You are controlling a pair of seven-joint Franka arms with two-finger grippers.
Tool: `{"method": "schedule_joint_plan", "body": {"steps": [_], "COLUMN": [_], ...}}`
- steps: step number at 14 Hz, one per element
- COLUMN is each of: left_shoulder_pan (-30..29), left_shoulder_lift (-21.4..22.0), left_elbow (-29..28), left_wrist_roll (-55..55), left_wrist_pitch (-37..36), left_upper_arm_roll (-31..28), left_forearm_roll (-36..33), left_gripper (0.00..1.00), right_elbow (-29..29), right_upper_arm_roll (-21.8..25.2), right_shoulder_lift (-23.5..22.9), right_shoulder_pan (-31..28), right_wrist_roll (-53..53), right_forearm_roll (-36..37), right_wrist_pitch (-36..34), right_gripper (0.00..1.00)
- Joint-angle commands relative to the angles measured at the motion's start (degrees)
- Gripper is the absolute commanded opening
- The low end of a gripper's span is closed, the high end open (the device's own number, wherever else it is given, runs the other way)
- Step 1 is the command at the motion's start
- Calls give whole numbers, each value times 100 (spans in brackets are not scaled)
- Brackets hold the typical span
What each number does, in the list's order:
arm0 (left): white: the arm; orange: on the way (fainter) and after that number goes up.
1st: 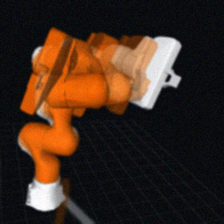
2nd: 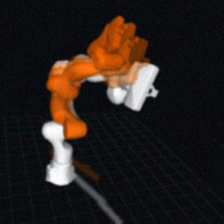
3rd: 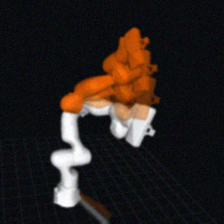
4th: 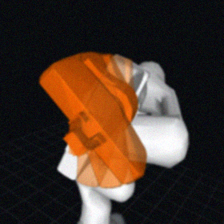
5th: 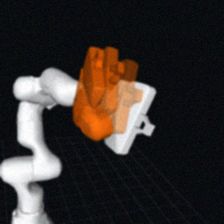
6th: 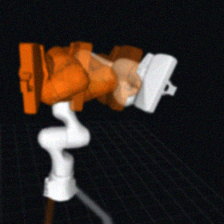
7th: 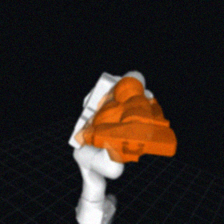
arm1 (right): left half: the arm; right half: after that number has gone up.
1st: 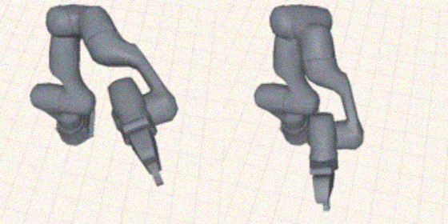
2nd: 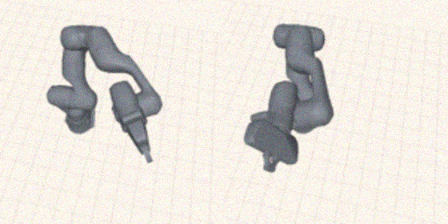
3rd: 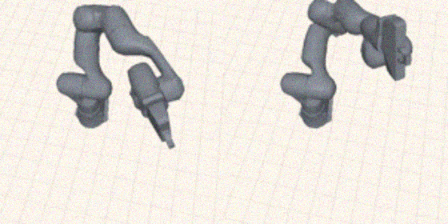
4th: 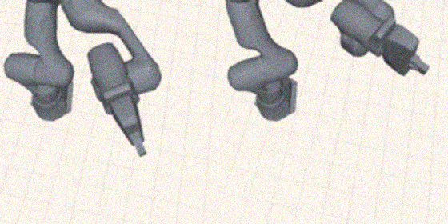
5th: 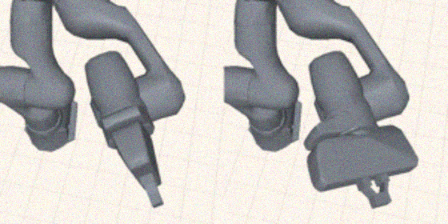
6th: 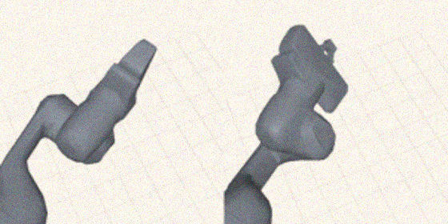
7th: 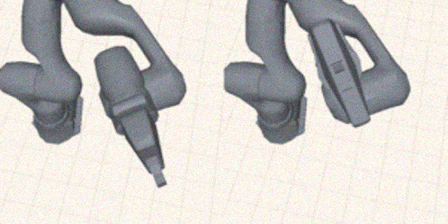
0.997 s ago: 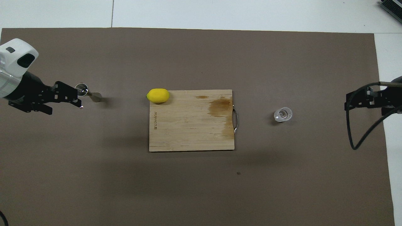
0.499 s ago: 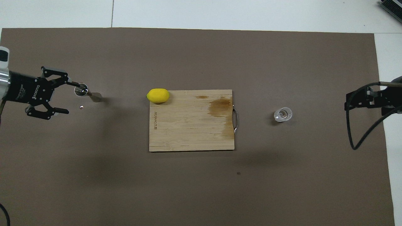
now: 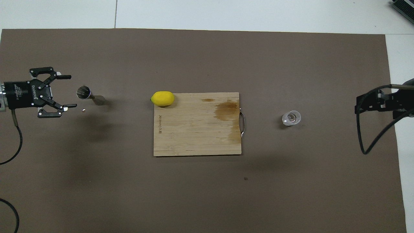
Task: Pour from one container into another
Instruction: 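Reach the left gripper forward to the small metal cup, then close the left gripper around the small metal cup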
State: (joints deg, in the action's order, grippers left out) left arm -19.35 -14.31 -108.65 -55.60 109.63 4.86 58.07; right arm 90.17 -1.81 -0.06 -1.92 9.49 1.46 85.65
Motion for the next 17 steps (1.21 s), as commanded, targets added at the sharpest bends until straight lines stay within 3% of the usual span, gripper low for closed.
{"method": "schedule_joint_plan", "body": {"steps": [1,5,17], "left_shoulder_pan": [-113,-157,-52], "left_shoulder_lift": [-54,-133,-107], "left_elbow": [-357,-692,-1062], "left_wrist_roll": [-162,-109,146], "left_wrist_pitch": [347,708,954], "left_upper_arm_roll": [77,85,129], "left_forearm_roll": [852,1750,1918], "left_gripper": [100,100,100], "right_elbow": [1,-8,1], "right_upper_arm_roll": [-39,-39,-39], "right_shoulder_lift": [6,6,6], "right_shoulder_pan": [-63,-63,-63], "right_wrist_roll": [-88,-88,-88], "right_forearm_roll": [21,21,21], "right_wrist_pitch": [22,22,22], "right_gripper": [100,100,100]}}
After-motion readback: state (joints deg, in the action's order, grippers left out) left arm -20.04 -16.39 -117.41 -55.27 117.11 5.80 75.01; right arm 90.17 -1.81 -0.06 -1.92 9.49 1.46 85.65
